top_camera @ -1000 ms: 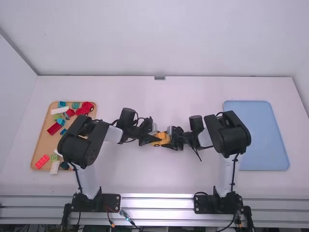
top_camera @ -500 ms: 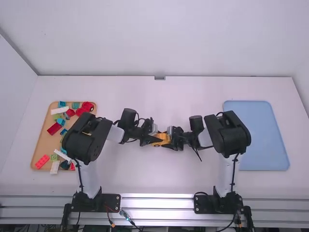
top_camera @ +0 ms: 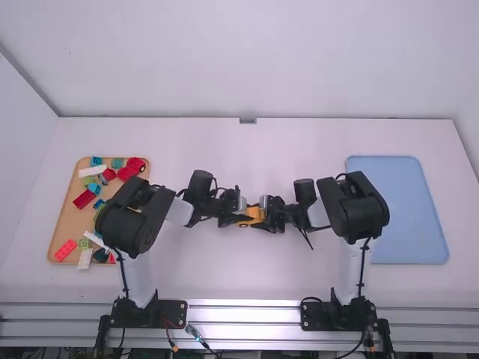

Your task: Assemble lego blocks to make yellow taxi

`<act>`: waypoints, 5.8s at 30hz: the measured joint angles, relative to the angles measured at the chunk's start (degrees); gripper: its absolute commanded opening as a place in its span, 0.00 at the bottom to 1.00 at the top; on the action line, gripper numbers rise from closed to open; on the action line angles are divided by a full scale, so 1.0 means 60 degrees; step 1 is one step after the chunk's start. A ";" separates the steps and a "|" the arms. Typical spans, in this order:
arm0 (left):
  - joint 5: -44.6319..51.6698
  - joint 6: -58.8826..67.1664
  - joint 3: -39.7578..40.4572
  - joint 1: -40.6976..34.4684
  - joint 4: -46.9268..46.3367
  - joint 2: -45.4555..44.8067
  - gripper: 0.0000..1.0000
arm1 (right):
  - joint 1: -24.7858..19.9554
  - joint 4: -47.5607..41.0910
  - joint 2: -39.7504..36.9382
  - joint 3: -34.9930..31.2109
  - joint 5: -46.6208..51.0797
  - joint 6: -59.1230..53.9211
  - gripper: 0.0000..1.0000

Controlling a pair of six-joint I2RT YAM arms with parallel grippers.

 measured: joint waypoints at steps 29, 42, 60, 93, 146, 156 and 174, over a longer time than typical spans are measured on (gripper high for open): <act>-0.1632 -0.0284 0.1009 -0.0270 -0.3071 -0.0721 0.02 | 0.0084 0.0025 0.0000 0.0120 0.0255 0.0186 0.50; -0.1260 0.0229 0.0433 -0.0062 -0.2157 -0.0729 0.02 | 0.0146 0.0007 0.0000 0.0120 0.0226 0.0168 0.50; -0.1399 0.0025 0.0849 -0.0127 -0.2994 -0.0579 0.01 | 0.0117 0.0000 0.0000 0.0124 0.0204 0.0142 0.50; -0.1253 -0.0109 0.0521 -0.0127 -0.1942 -0.0532 0.25 | 0.0106 -0.0004 0.0000 0.0120 0.0189 0.0109 0.51; -0.1730 -0.0193 0.0193 0.2532 -0.6065 -0.7639 0.99 | 0.0091 0.0426 0.0007 0.0135 0.0550 0.0812 0.52; -0.3147 -0.1942 0.0186 0.2812 -0.6087 -0.9140 1.00 | -0.0667 -0.0182 -0.1024 0.0477 0.1818 0.2830 0.49; -0.6058 -0.6830 -0.0131 0.2812 0.1126 -0.3366 0.99 | -0.6302 -0.6685 -0.6823 0.0535 0.7293 0.3985 0.52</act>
